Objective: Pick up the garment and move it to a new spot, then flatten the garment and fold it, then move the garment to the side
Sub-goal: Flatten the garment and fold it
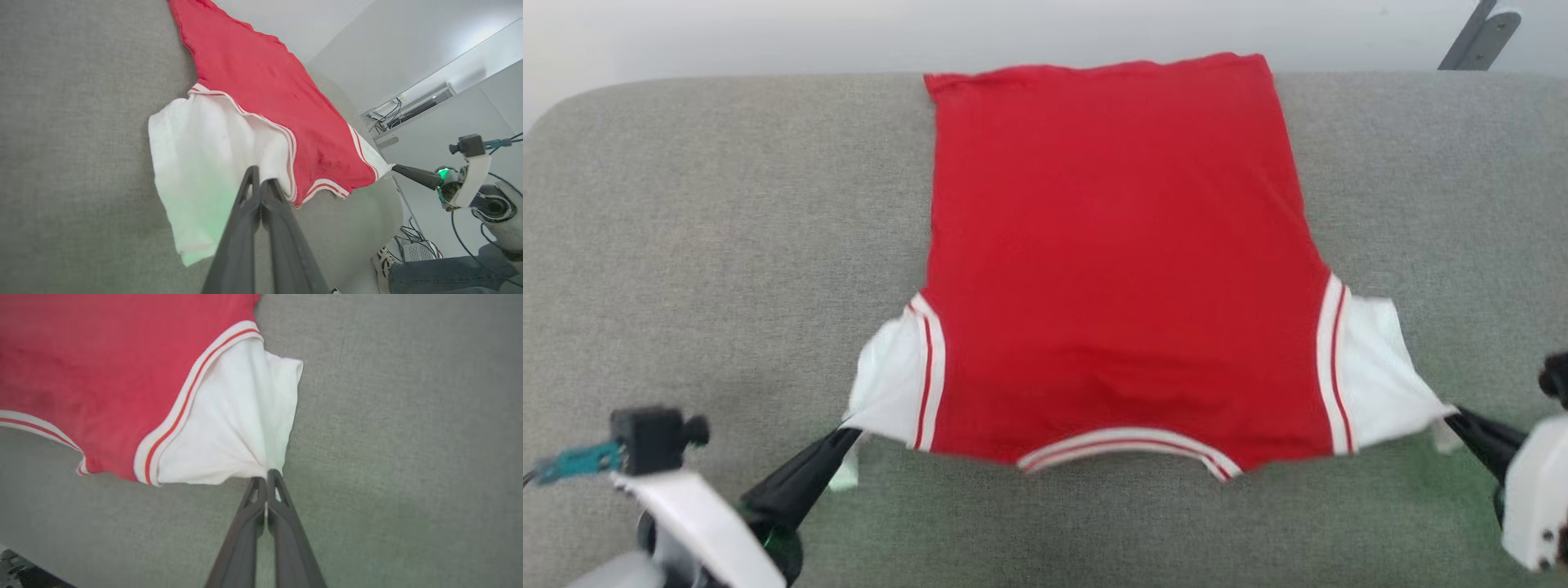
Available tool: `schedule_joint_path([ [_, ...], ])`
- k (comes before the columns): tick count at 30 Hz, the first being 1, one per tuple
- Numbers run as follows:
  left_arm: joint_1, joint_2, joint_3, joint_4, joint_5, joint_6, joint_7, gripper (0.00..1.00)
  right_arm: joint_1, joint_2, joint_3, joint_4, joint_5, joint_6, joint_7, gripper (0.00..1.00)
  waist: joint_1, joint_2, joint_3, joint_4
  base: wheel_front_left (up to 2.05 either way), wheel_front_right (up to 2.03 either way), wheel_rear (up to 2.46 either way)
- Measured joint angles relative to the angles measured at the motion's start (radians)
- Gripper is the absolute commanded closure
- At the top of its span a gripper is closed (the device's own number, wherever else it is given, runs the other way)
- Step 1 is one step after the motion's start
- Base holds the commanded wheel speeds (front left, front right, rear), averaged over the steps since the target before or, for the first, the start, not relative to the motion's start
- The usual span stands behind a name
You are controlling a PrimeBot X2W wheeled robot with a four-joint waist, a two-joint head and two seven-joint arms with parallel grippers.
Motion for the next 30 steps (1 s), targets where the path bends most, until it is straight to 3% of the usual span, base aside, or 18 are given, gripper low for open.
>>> schedule_joint_path([
  [5,0.166,0.050,0.109,-0.063,0.017,0.000,0.000,1.00,0.202,0.071,-0.148,-0.178,-0.027,0.000,0.113,1.00,0.0000,0.0000,-0.009,0.005,0.00,0.00,0.00],
  [12,0.311,0.034,0.200,-0.104,0.072,0.000,0.000,1.00,0.353,0.182,-0.249,-0.367,-0.064,0.000,0.231,1.00,0.0000,0.0000,-0.007,0.004,0.00,0.00,0.00],
  [21,0.253,-0.084,0.146,0.001,0.125,0.000,0.015,1.00,0.272,0.235,-0.160,-0.295,-0.081,0.000,0.281,1.00,0.0000,0.0000,0.020,-0.003,0.00,0.00,0.00],
  [28,0.231,-0.100,0.125,0.033,0.124,0.000,0.014,1.00,0.250,0.233,-0.119,-0.222,-0.098,0.000,0.244,1.00,0.0001,0.0000,0.047,0.000,0.00,0.00,0.00],
  [29,0.228,-0.100,0.122,0.033,0.124,0.000,0.013,1.00,0.250,0.232,-0.117,-0.217,-0.100,0.000,0.236,0.71,0.0001,0.0000,0.050,0.001,0.00,0.00,0.00],
  [30,0.225,-0.101,0.120,0.034,0.124,0.000,0.011,1.00,0.247,0.230,-0.120,-0.215,-0.102,0.000,0.227,0.16,0.0000,0.0000,0.053,0.002,0.00,0.00,0.00],
])
